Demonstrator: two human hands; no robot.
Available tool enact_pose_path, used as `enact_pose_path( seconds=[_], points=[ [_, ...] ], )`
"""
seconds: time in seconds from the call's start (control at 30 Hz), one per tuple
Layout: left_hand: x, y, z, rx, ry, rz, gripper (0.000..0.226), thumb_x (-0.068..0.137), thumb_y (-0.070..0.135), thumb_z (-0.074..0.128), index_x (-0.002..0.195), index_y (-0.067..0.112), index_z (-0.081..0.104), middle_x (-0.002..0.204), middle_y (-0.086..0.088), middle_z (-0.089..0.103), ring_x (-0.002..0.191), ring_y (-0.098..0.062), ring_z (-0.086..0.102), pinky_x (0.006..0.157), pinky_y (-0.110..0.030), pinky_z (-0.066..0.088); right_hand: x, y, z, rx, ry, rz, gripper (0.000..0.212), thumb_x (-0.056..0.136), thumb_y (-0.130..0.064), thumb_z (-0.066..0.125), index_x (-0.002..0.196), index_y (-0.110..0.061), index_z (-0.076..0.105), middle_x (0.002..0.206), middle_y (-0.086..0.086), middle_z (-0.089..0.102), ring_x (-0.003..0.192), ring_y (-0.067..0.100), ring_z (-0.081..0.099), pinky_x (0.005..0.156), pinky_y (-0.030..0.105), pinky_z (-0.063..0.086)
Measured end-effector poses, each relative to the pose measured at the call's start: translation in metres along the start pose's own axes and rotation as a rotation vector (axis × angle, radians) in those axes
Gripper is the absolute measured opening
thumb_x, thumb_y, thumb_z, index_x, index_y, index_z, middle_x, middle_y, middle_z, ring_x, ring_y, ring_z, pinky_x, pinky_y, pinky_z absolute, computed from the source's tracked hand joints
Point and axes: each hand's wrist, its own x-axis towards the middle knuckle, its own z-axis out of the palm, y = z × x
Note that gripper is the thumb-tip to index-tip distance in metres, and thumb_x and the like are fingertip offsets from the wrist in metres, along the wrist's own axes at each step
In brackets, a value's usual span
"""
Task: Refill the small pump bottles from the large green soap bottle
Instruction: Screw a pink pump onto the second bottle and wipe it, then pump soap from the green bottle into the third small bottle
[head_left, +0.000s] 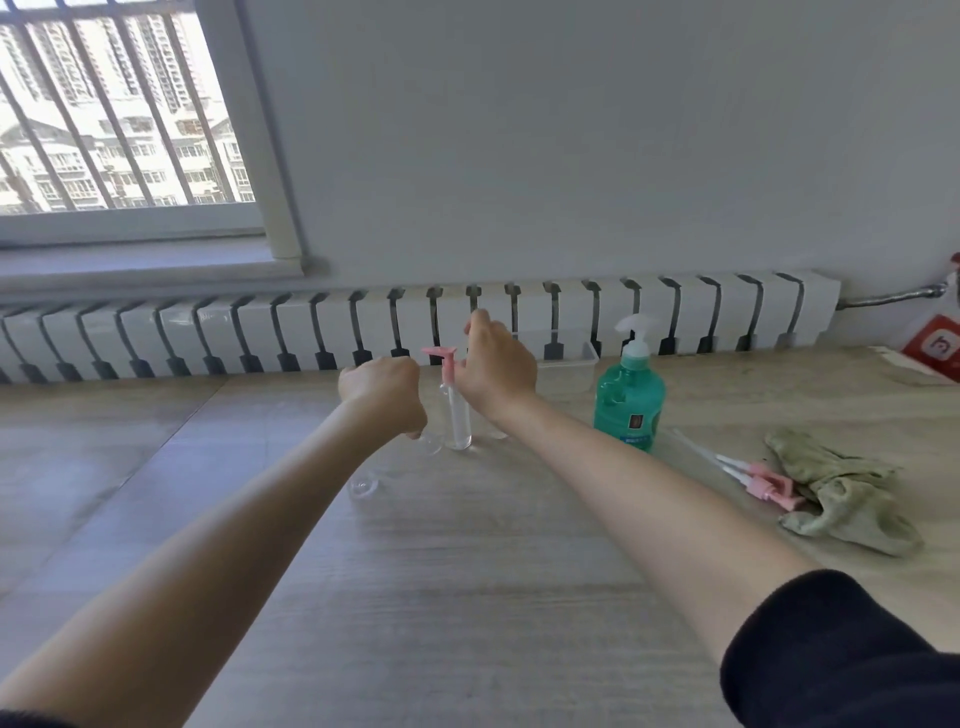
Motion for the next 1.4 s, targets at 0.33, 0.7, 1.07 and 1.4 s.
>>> enact_pose_path(
  seconds=[0.33,0.7,1.07,1.4],
  points=[
    [-0.033,0.057,-0.032,-0.607,-0.253,0.265,0.042,0.072,0.031,0.081,0.101,0.009,0.061,0.091,-0.001,0.071,0.077,-0.010,0.070,0.081,-0.030,0.056,-0.011,0.016,-0.072,0.293,0.386,-0.197,0.013,0.087,-0.005,0.049,0.094,-0.010,0.060,0.086,-0.003,0.060,0.073,0.008,0.053,0.059,0.010,0.038],
    [-0.010,0.115,0.001,-0.916,-0.196,0.291,0.042,0.069,0.003,0.079,0.104,0.008,0.057,0.105,-0.012,0.063,0.102,-0.027,0.061,0.093,-0.038,0.050,0.012,0.119,-0.106,0.204,0.152,0.467,0.025,0.100,-0.026,0.030,0.103,-0.011,0.050,0.089,-0.002,0.051,0.080,0.016,0.051,0.062,0.027,0.037],
    [-0.011,0.126,0.006,-1.077,-0.143,0.306,0.034,0.077,0.015,0.075,0.105,0.009,0.058,0.093,-0.004,0.064,0.086,-0.016,0.063,0.072,-0.021,0.049,-0.001,0.115,-0.086,0.637,0.113,0.590,0.040,0.097,-0.023,0.026,0.062,-0.012,0.041,0.057,0.003,0.045,0.055,0.016,0.051,0.056,0.024,0.040],
    [-0.022,0.125,0.010,-1.128,-0.059,0.335,0.047,0.076,0.016,0.076,0.119,0.011,0.057,0.097,-0.002,0.066,0.093,-0.016,0.063,0.089,-0.034,0.053,-0.028,0.095,-0.094,0.585,0.111,0.569,0.029,0.095,-0.023,0.034,0.072,-0.011,0.046,0.070,0.005,0.053,0.058,0.011,0.048,0.058,0.023,0.036]
  ],
)
